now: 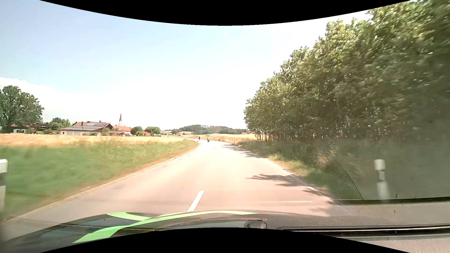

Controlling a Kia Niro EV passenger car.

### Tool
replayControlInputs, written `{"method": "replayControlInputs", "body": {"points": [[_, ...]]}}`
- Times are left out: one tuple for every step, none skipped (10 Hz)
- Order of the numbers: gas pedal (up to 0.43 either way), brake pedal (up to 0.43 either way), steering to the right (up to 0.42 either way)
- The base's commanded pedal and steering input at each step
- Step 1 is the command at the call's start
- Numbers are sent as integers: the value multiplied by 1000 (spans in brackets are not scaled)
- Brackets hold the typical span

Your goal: Follow the waypoints while adhering to traffic rules and regulations

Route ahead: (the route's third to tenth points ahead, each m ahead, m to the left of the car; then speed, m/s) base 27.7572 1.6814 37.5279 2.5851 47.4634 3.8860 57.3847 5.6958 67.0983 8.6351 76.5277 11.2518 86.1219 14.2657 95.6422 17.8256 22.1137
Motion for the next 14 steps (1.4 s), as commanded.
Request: {"method": "replayControlInputs", "body": {"points": [[299,0,-22],[299,0,-22],[299,0,-22],[311,0,-22],[311,0,-22],[319,0,-22],[319,0,-21],[319,0,-21],[319,0,-21],[319,0,-21],[319,0,-21],[319,0,-21],[299,0,-21],[280,0,-21]]}}
